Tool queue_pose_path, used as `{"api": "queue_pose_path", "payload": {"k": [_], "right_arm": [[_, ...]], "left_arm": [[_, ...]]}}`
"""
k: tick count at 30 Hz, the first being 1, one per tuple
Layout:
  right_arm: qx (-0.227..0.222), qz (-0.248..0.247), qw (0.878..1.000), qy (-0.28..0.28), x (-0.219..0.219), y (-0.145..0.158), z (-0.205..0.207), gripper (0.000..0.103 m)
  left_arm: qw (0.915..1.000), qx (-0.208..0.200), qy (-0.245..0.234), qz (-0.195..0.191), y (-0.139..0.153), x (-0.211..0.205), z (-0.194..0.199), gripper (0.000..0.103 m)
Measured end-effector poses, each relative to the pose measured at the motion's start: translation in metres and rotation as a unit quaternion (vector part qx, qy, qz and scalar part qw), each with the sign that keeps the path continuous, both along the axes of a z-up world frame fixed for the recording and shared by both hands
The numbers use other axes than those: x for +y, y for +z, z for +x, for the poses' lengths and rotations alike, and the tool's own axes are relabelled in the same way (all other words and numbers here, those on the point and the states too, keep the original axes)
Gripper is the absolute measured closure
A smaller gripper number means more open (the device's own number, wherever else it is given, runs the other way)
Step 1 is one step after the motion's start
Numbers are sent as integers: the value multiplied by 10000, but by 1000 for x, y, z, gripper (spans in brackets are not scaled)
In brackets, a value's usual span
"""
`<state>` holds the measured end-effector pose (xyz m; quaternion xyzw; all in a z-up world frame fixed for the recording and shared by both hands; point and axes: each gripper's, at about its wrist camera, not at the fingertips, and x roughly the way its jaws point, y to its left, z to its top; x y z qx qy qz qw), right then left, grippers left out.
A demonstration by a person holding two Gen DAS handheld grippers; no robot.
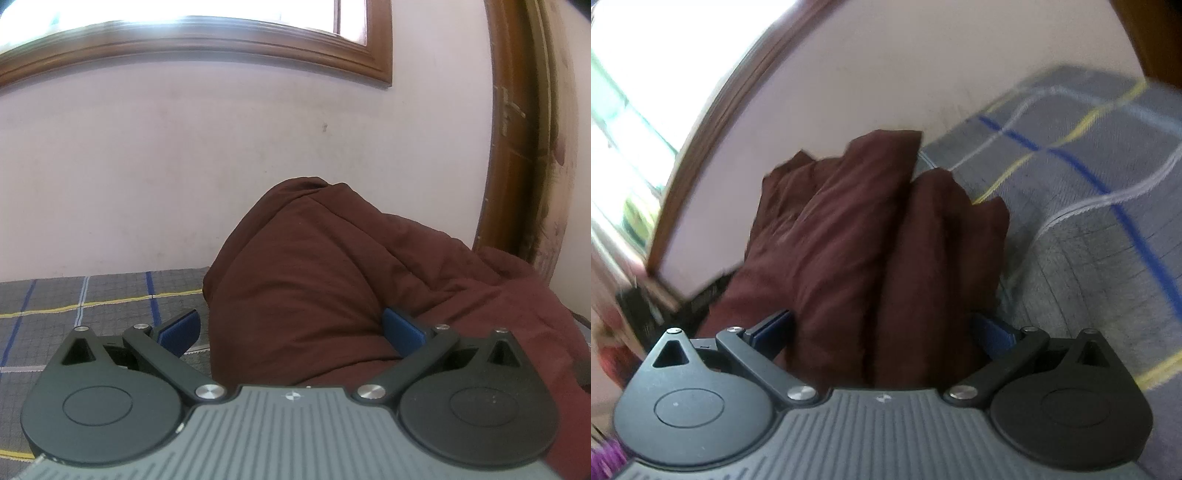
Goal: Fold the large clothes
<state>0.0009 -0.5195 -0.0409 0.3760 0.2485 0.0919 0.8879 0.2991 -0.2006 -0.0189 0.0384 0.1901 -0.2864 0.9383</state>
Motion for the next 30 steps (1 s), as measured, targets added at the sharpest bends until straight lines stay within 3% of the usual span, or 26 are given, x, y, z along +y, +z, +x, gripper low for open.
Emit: {"api": "queue_pose_path", "payload": {"k": [2, 6, 15, 21, 30], "right_arm": [[14, 165, 9998, 111, -2, -3, 15, 0], [-20, -94, 9986, 529, 9, 3, 35, 0], [-109, 110, 9974, 700, -17, -13, 27, 0], [-207, -1136, 9911, 663, 21, 12, 50, 0], [-411, -1664, 9843, 420, 35, 4, 44, 0]], "left_arm": [[10000, 45, 33, -53, 0, 2, 0, 0], [9999, 98, 70, -116, 0, 3, 1, 0], [9998, 106, 48, -148, -1, 3, 3, 0], [9993, 191, 186, -258, -2, 8, 5, 0], [9993, 187, 179, -260, -2, 7, 4, 0]]}}
